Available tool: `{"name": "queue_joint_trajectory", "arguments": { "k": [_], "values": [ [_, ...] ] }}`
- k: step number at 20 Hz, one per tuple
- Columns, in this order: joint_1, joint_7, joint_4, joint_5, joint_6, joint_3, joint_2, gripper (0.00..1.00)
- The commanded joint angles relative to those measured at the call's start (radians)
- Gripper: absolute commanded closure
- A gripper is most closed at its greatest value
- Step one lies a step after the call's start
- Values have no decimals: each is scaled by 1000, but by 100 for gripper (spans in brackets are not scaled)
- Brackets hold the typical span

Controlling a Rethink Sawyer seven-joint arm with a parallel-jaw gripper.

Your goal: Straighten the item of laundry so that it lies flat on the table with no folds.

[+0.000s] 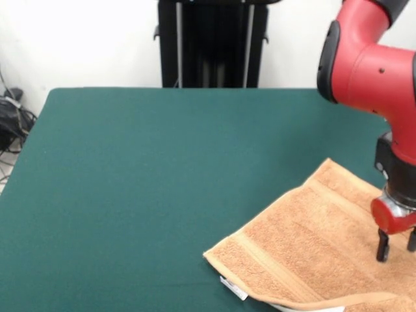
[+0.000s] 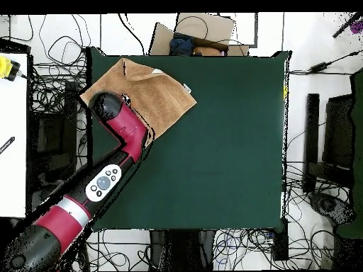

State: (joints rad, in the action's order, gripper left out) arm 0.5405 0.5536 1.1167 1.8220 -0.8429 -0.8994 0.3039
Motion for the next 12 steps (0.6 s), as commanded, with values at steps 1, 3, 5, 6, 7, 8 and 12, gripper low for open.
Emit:
{"name": "queue_joint_trajectory", "arguments": {
  "k": [1,3,5,6,7,8,12],
  "values": [
    [-20,-105,105,-23,156,255,38,0],
    [-27,-50,105,-61,159,259,34,0],
    [-41,50,101,-127,135,257,33,0],
    [-51,119,97,-171,103,252,31,0],
    [-64,204,81,-239,56,233,36,0],
    [-77,289,66,-307,8,214,40,0],
    [-112,572,-20,-513,-118,108,77,0]
  ]
}}
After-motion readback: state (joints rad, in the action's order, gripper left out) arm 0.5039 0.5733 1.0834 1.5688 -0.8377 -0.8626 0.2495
